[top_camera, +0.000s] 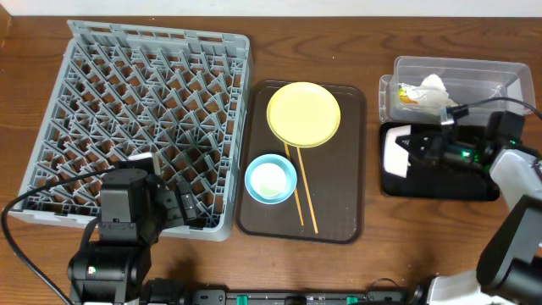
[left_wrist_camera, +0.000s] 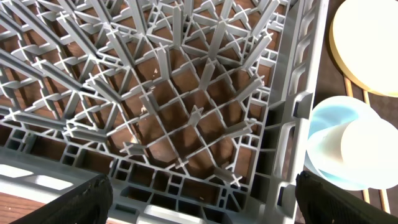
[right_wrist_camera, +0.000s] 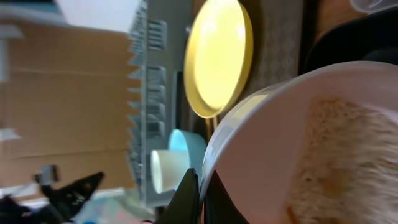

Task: Sort waste into correct bins and load items into the dishwasher
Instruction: 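Tip the pink bowl over the black tray to pour out the rice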

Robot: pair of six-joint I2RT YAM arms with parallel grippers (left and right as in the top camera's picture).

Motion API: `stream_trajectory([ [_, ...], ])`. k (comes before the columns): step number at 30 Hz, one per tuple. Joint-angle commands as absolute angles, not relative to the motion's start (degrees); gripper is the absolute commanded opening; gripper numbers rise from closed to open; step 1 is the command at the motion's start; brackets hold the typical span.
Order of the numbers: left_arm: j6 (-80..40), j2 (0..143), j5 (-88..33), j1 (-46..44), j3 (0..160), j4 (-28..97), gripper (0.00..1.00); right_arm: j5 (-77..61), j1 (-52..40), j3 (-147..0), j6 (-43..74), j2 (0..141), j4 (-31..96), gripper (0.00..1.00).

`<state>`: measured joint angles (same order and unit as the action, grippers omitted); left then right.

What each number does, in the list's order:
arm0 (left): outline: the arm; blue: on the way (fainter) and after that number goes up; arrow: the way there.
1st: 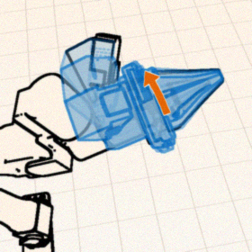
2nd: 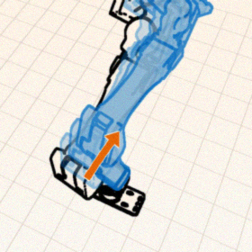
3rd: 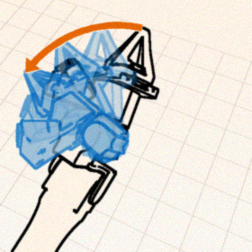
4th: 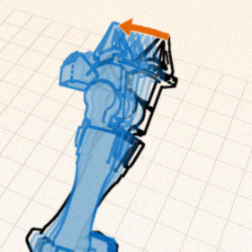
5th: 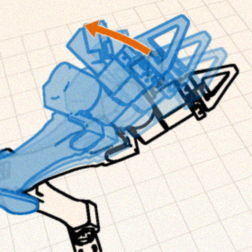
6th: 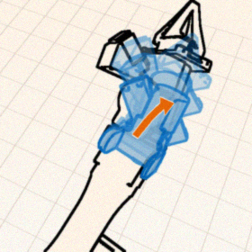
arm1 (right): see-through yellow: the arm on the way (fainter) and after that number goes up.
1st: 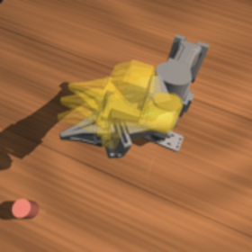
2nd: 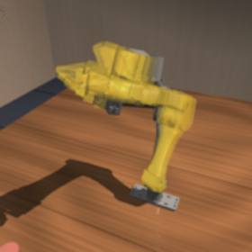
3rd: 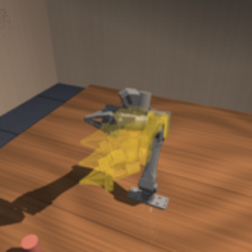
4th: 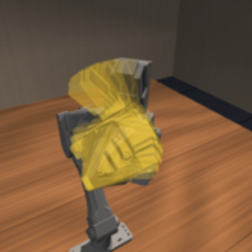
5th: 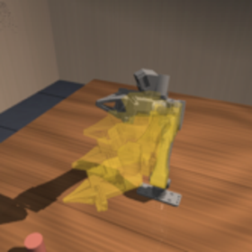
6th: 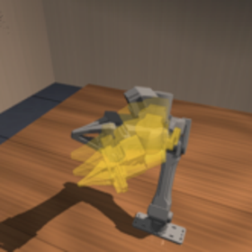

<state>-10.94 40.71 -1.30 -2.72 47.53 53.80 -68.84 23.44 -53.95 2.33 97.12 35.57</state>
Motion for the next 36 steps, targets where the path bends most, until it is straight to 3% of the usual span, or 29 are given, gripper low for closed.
stream_trajectory([
  [1, -11.68, 40.66, -0.99, -2.48, 48.66, 53.95, 0.94, -78.7, 27.0, -54.63, 0.08, 100.18, 35.42, 0.01],
  [9, -11.68, 40.66, -0.99, -2.48, 48.66, 53.95, 0.94, -89.3, 32.99, -54.63, -0.95, 106.85, 33.69, 0.01],
  [16, -11.68, 40.66, -0.99, -2.48, 48.66, 53.95, 0.94, -89.41, 37.54, -54.63, 0.27, 108.79, 33.61, 0.01],
  [36, -11.68, 40.66, -1.02, -2.48, 48.66, 53.95, 0.94, -89.43, 48.8, -54.63, 21.41, 108.77, 25.19, 0.01],
])
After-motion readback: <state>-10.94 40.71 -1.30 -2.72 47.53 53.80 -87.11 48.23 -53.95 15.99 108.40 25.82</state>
